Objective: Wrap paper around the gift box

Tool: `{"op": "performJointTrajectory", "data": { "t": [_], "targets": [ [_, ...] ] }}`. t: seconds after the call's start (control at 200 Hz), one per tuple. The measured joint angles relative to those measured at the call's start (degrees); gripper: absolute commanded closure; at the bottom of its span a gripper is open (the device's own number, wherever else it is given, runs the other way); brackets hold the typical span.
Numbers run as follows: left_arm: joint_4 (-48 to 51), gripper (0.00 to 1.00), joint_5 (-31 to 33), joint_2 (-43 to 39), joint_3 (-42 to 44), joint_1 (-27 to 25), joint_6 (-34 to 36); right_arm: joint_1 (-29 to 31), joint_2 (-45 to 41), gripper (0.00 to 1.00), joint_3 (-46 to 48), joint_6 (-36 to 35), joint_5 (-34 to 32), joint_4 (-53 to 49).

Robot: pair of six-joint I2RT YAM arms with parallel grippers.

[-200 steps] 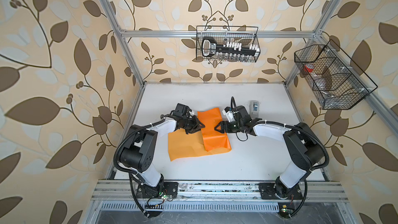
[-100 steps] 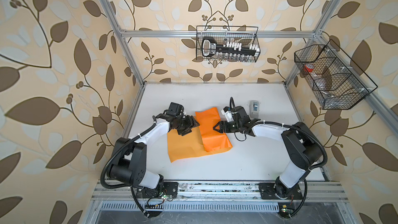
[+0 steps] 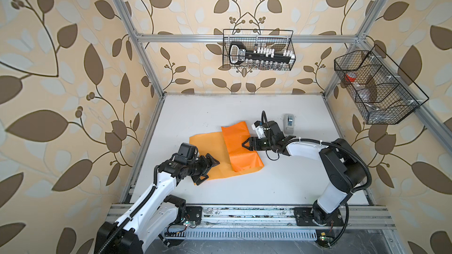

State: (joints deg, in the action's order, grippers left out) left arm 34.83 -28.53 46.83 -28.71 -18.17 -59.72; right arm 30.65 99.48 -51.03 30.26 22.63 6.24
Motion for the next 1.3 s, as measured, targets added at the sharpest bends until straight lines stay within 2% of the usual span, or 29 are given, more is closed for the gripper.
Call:
{"op": "performJointTrajectory", "data": {
  "t": [0.155,0.27,0.46,0.69,0.87,1.045,1.299],
  "targets": [
    [1.0,0.10,3.6,-7.3,2.5,-7.4,-7.4,0.0,-0.1,0.26,0.6,0.7,-0.3,1.0],
    [1.1,0.12,7.2,-8.6,7.0,-10.4,-11.5,0.1,-0.2,0.26,0.9,1.0,-0.5,1.6],
    [1.3,0.13,15.4,-10.8,10.5,-11.9,-16.5,0.1,-0.4,0.26,1.3,1.3,-0.8,2.1],
    [-3.0,0.14,23.7,-15.8,14.8,-12.3,-21.3,0.1,-0.4,0.26,1.3,1.6,-0.9,2.2],
    [-3.5,0.13,30.7,-17.5,15.4,-12.3,-21.7,0.0,-0.4,0.27,1.4,1.7,-0.8,2.4],
    [-4.8,0.10,36.4,-15.9,15.4,-12.3,-21.2,0.0,-0.4,0.27,1.4,1.7,-0.8,2.4],
    [-10.5,0.10,37.4,-8.8,12.0,-10.7,-17.2,-0.1,-0.4,0.27,1.4,1.8,-0.8,2.4]
  ]
}}
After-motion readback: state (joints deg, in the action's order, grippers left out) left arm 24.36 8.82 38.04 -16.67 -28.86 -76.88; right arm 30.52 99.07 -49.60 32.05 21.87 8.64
